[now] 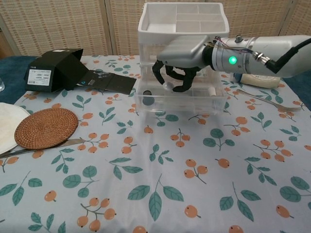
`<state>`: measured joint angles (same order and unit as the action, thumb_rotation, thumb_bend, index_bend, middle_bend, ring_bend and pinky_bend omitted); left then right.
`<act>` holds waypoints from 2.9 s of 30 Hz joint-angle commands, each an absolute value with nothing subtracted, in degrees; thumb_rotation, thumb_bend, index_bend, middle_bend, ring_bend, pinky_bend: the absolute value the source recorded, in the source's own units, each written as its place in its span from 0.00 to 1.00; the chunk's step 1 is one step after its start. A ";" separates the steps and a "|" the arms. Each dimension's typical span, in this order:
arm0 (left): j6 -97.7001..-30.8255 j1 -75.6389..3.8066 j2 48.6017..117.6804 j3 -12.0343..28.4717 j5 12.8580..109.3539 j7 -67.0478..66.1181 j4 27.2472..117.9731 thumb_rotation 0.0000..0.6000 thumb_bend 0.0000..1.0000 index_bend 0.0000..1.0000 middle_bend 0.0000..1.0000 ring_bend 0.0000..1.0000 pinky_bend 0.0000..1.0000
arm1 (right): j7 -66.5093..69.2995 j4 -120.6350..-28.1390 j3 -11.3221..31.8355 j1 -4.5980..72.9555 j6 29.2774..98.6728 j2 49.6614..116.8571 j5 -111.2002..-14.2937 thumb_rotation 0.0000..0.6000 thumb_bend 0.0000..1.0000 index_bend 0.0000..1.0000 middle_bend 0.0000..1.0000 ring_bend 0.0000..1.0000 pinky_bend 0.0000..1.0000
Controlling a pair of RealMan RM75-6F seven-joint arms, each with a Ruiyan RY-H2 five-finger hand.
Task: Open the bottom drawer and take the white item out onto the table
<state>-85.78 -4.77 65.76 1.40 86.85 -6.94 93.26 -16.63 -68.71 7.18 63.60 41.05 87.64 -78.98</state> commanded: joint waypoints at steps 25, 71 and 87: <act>-86.63 -5.05 65.36 1.26 88.95 -7.85 95.12 1.00 0.25 0.10 0.07 0.10 0.06 | -19.52 -86.98 -1.97 49.76 54.98 78.39 -90.42 1.00 0.42 0.49 0.79 0.97 1.00; -87.28 -4.79 65.57 1.36 89.38 -6.55 94.22 1.00 0.25 0.10 0.07 0.10 0.06 | -25.89 -96.72 -1.98 37.29 68.37 70.83 -93.32 1.00 0.42 0.20 0.75 0.95 1.00; -85.89 -6.67 66.67 1.95 90.37 -6.53 93.97 1.00 0.25 0.10 0.07 0.10 0.06 | -19.10 -100.11 -4.13 15.33 90.25 62.20 -86.28 1.00 0.42 0.15 0.22 0.22 0.39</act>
